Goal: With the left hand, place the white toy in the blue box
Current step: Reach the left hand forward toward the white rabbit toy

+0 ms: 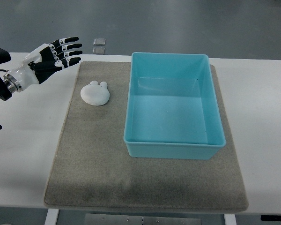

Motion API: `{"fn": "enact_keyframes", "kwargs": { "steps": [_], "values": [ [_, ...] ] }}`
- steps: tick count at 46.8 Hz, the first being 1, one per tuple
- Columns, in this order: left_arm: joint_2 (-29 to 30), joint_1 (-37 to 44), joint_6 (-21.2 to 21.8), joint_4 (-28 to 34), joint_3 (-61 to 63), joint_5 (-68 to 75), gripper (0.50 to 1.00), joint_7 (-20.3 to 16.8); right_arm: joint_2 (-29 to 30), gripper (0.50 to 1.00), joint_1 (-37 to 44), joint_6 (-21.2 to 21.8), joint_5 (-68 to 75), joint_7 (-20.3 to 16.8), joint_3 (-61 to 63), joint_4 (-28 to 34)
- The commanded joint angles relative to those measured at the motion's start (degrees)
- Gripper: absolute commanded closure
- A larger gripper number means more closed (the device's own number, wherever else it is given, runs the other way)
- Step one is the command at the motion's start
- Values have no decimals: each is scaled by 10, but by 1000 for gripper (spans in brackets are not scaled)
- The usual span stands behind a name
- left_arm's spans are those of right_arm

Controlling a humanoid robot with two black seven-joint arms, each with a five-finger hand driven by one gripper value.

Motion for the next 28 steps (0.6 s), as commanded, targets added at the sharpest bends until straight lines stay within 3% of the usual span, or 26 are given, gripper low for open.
{"fn": "enact_keyframes", "kwargs": {
  "steps": [1,8,13,28],
  "values": [
    [1,-11,7,-1,19,50,651,0,0,564,0,0,0,0,0,0],
    [2,-15,56,-5,24,191,660,-7,0,564,0,0,0,0,0,0],
    [15,-16,90,-23,24,300,656,-34,0,564,0,0,0,0,-1,0],
    [37,-36,109,-54,28,399,647,-48,0,564,0,0,0,0,0,1]
  ]
}}
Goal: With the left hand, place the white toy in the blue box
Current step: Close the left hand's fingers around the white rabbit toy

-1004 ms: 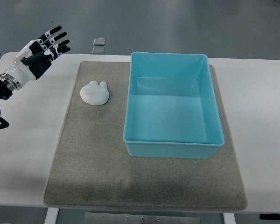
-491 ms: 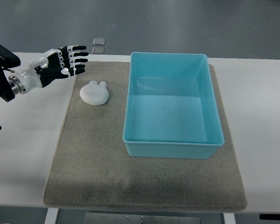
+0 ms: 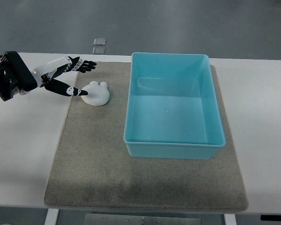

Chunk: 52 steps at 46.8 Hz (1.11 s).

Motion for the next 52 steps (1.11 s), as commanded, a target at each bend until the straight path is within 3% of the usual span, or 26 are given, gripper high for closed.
{"fn": "enact_keyframes", "kwargs": {
  "steps": [1,15,24,31,52],
  "values": [
    [1,-3,6,0,2,39,645,-1,0,564,0,0,0,0,0,0],
    [-2,-9,50,4,17,172,647,-14,0,564,0,0,0,0,0,0],
    [-6,-17,114,17,54,240,647,-22,0,564,0,0,0,0,0,0],
    [-20,-26,137,40,72,246,647,-21,0,564,0,0,0,0,0,0],
    [-52,-30,146,55,74,246,647,-18,0,564,0,0,0,0,0,0]
  ]
}}
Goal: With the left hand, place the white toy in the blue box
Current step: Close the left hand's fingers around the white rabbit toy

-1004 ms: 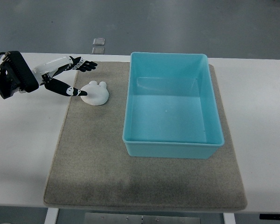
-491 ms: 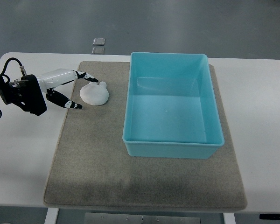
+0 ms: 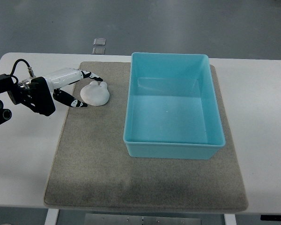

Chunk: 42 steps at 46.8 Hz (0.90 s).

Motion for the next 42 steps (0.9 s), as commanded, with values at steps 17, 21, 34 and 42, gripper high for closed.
{"fn": "enact_keyframes", "kwargs": {
  "steps": [17,21,34,42],
  "values": [
    [-20,0,1,27,1,36,649,1,0,564,0,0,0,0,0,0],
    [-21,-2,1,34,1,47,656,1,0,564,0,0,0,0,0,0],
    [-28,-3,2,35,1,49,716,0,0,564,0,0,0,0,0,0],
    [-32,-4,15,48,24,50,802,0,0,564,0,0,0,0,0,0]
  ]
}}
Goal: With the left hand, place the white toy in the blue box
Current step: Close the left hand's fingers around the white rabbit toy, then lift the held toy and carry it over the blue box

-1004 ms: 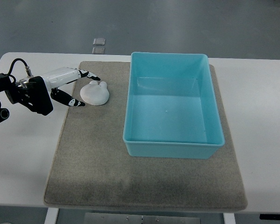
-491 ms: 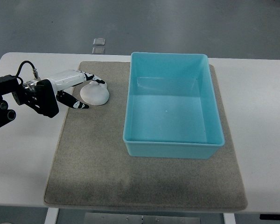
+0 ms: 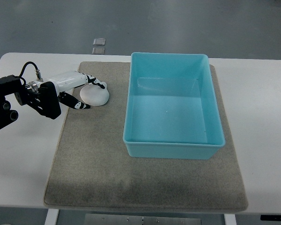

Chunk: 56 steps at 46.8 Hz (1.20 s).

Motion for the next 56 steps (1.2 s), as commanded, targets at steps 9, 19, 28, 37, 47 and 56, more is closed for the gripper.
{"fn": "enact_keyframes", "kwargs": {
  "steps": [9,19,28,37,47,56],
  "values": [
    [-7,-1,26,11,23,0,1000,4,0,564,0,0,0,0,0,0],
    [-7,-2,29,14,18,-11,1000,5,0,564,0,0,0,0,0,0],
    [0,-12,59,12,0,-26,1000,5,0,564,0,0,0,0,0,0],
    [5,-44,60,5,-61,-59,1000,6,0,564,0,0,0,0,0,0],
    [-5,-91,54,-40,-74,-65,1000,6,0,564,0,0,0,0,0,0],
    [-58,-102,52,-90,-72,-62,1000,6,0,564,0,0,0,0,0,0]
  ]
}}
